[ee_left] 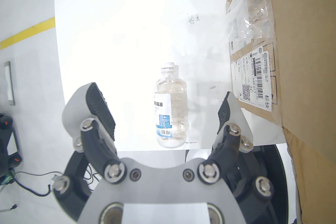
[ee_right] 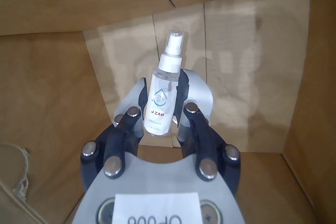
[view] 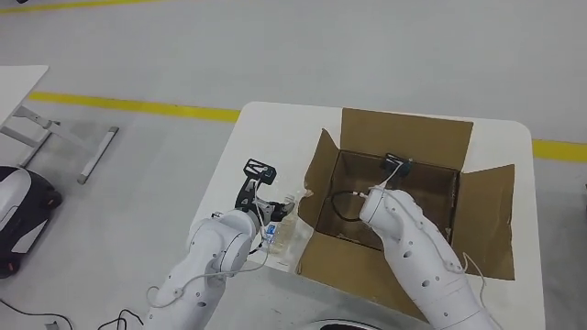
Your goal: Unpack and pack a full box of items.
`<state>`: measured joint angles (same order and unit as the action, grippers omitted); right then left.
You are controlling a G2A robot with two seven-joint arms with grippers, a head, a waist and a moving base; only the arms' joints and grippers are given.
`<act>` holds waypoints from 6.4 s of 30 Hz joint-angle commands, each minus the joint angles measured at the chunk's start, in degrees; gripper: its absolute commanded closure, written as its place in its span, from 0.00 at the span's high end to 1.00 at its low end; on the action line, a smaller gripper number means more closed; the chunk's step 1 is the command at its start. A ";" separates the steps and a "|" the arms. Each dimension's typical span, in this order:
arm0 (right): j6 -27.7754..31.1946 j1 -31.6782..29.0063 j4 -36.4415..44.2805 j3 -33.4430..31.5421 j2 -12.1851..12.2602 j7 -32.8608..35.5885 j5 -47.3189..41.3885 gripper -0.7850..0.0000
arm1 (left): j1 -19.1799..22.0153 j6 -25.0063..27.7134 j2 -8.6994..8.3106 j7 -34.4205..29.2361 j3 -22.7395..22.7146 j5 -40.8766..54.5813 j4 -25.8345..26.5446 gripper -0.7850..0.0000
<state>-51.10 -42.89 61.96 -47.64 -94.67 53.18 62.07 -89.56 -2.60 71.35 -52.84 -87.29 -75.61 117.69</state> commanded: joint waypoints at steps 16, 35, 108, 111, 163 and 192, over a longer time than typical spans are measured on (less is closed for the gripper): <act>1.43 3.10 -11.16 0.42 -3.43 -3.39 -6.80 0.36 | 0.00 0.00 0.00 0.00 0.00 0.00 0.00 1.00; 4.09 6.84 -21.31 0.70 -6.71 -7.40 -12.08 0.36 | 0.00 0.00 0.00 0.00 0.00 0.00 0.00 1.00; 34.49 -32.79 72.69 -34.95 5.68 6.85 19.70 0.00 | 0.00 0.00 0.00 0.00 0.00 0.00 0.00 1.00; 37.34 -33.12 72.69 -39.06 6.07 6.93 18.19 0.00 | 0.00 0.00 0.00 0.00 0.00 0.00 0.00 1.00; 54.95 -54.25 65.05 -50.81 9.64 15.10 24.72 0.00 | 0.00 0.00 0.00 0.00 0.00 0.00 0.00 1.00; 55.91 -48.46 51.01 -45.04 10.95 13.31 30.03 0.00 | 0.00 0.00 0.00 0.00 0.00 0.00 0.00 1.00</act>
<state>4.90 -91.48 113.31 -92.83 -83.77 66.51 91.70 -89.56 -2.60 71.35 -52.84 -87.29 -75.61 117.69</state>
